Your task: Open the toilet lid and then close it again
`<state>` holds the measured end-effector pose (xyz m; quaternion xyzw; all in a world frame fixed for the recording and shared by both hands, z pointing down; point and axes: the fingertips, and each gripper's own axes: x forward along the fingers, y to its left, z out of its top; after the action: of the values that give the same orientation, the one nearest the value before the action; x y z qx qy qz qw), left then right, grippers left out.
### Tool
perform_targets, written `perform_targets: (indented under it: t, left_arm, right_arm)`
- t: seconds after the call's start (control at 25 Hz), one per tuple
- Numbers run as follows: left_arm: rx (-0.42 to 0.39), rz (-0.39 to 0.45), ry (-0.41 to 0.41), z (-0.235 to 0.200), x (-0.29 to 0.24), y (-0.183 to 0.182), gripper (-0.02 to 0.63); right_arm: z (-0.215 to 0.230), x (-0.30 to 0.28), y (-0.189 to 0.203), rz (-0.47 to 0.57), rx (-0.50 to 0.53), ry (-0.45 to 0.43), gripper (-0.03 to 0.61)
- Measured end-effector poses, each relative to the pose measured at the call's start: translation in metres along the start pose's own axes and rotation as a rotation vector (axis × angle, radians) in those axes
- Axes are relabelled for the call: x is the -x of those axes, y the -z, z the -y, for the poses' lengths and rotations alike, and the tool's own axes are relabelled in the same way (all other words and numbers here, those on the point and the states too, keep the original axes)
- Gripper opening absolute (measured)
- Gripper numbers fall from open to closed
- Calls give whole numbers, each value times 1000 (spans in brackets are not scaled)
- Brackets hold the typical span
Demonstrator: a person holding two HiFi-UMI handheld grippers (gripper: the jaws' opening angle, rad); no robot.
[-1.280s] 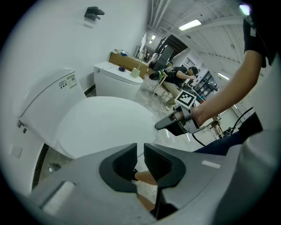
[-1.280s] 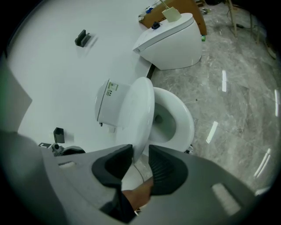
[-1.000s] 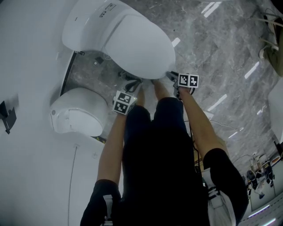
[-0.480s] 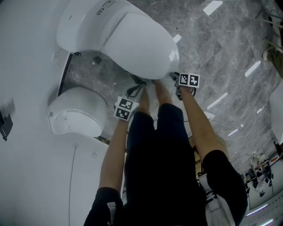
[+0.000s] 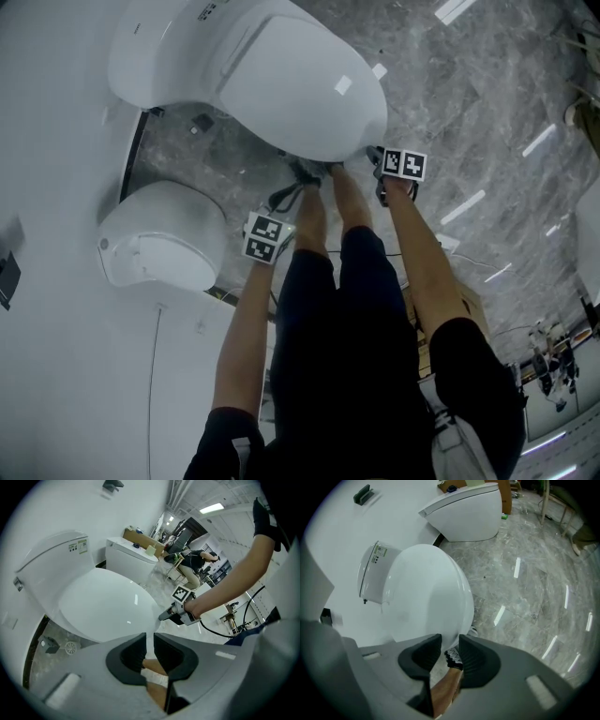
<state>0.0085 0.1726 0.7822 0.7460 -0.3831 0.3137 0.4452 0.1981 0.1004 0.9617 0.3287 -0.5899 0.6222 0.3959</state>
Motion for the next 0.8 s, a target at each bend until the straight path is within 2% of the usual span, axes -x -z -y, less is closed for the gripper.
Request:
perform_targets:
  t: [0.28, 0.44, 0.56, 0.72, 0.76, 0.8]
  left_arm:
    - [19, 14, -17, -4, 8, 6, 58]
    - [22, 17, -30, 0, 19, 7, 58]
    - [30, 33, -32, 5, 26, 2, 58]
    - [26, 57, -33, 7, 41, -15, 58]
    - [17, 68, -33, 8, 46, -22, 58]
    - [5, 80, -33, 8, 52, -31, 58]
  right_arm:
    - [3, -3, 0, 52, -33, -11, 117]
    - [-5, 7, -1, 42, -18, 33, 115]
    - [-28, 27, -5, 74, 68, 5, 142]
    - [-75, 67, -6, 124, 227, -107, 141]
    - [-86, 78, -6, 130, 294, -109, 133]
    - [-94, 89, -7, 135, 386, -83, 91]
